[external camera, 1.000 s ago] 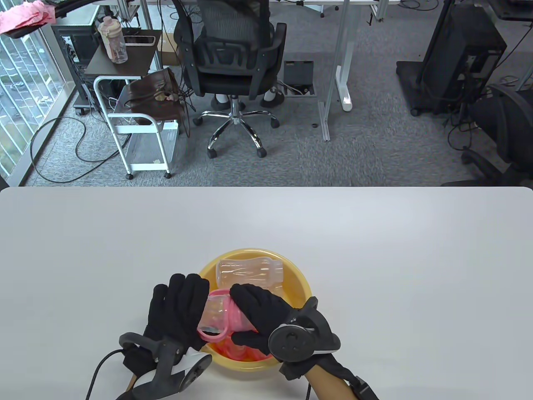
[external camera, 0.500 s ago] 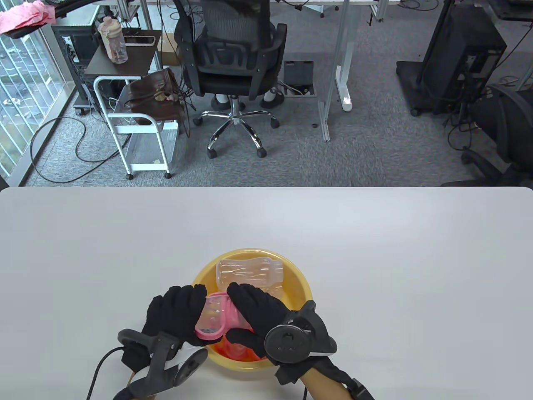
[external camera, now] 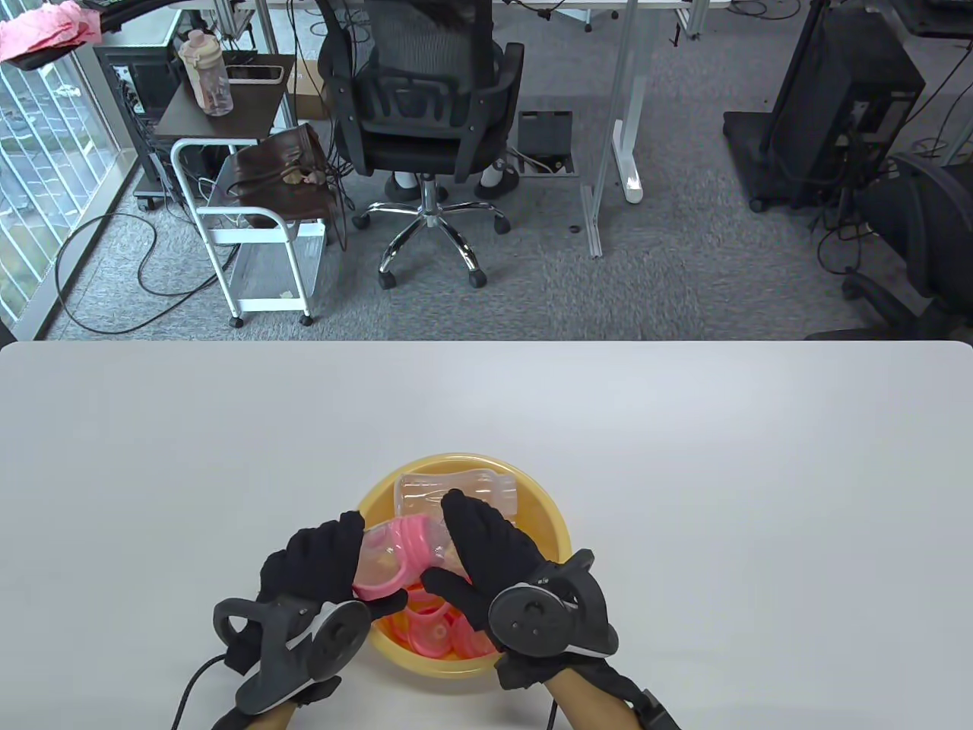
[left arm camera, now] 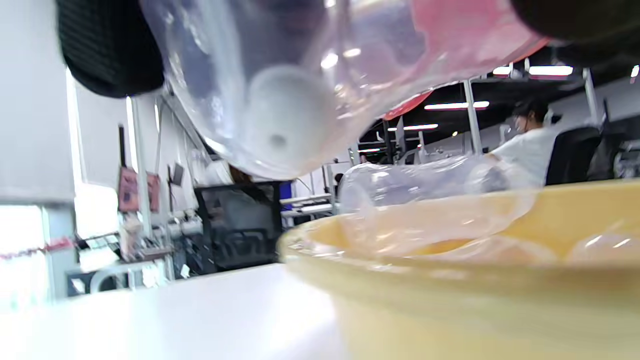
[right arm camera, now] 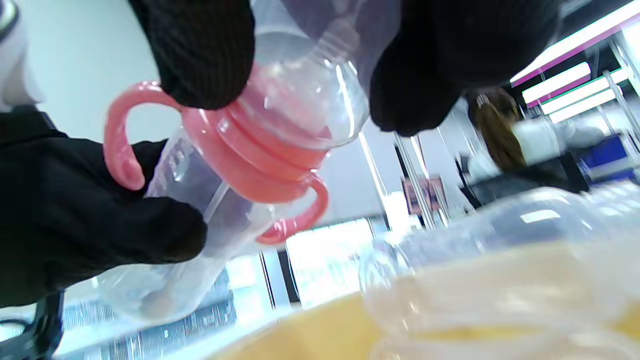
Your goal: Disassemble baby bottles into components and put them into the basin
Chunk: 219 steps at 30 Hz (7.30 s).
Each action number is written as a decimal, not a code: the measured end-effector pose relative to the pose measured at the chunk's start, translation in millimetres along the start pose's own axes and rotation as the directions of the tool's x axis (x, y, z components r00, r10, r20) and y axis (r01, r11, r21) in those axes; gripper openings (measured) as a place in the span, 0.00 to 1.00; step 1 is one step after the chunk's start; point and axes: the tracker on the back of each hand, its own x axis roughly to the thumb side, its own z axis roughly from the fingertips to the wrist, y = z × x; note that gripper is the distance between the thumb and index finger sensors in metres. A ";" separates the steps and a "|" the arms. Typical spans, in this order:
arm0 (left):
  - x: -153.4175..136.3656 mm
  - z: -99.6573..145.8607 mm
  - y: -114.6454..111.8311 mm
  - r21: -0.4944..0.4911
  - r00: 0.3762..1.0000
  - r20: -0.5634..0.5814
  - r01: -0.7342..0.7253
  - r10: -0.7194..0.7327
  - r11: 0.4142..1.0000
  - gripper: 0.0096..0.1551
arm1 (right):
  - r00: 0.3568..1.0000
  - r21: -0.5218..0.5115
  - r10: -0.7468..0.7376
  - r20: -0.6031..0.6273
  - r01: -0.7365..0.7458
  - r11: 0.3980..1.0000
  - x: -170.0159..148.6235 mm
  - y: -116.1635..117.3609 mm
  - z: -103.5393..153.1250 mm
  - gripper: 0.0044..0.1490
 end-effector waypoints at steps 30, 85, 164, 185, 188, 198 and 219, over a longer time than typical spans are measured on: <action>-39.6 -0.9 -26.4 -0.039 0.995 -0.097 0.018 -0.022 0.999 0.61 | 0.864 0.491 0.366 -0.347 -0.165 0.855 -40.4 35.7 -28.8 0.36; -4.6 11.5 -8.8 0.158 0.992 0.127 -0.043 0.023 0.987 0.61 | 0.880 0.227 -0.445 -0.165 0.473 0.851 -6.4 4.1 -24.3 0.54; -53.7 5.1 -35.0 0.022 0.986 -0.132 -0.104 0.106 0.994 0.61 | 0.959 0.472 0.038 -0.282 0.104 0.875 -0.6 36.1 -23.4 0.47; -47.9 5.6 -34.5 0.027 0.991 -0.098 -0.090 0.092 0.996 0.61 | 0.945 0.519 -0.021 -0.327 0.198 0.832 4.7 31.8 -23.8 0.45; -42.8 6.4 -30.4 0.044 0.993 -0.070 -0.089 0.092 0.995 0.61 | 0.963 0.383 -0.132 -0.237 0.217 0.898 9.1 20.1 -25.5 0.49; -18.6 12.3 -13.6 0.103 0.986 0.119 -0.129 0.117 0.986 0.61 | 0.972 0.250 -0.224 0.073 0.199 0.948 23.6 11.1 -24.1 0.59; -12.4 13.3 -8.6 0.103 0.982 0.153 -0.125 0.108 0.987 0.61 | 0.974 0.251 -0.192 0.116 0.159 0.955 28.5 14.1 -23.5 0.57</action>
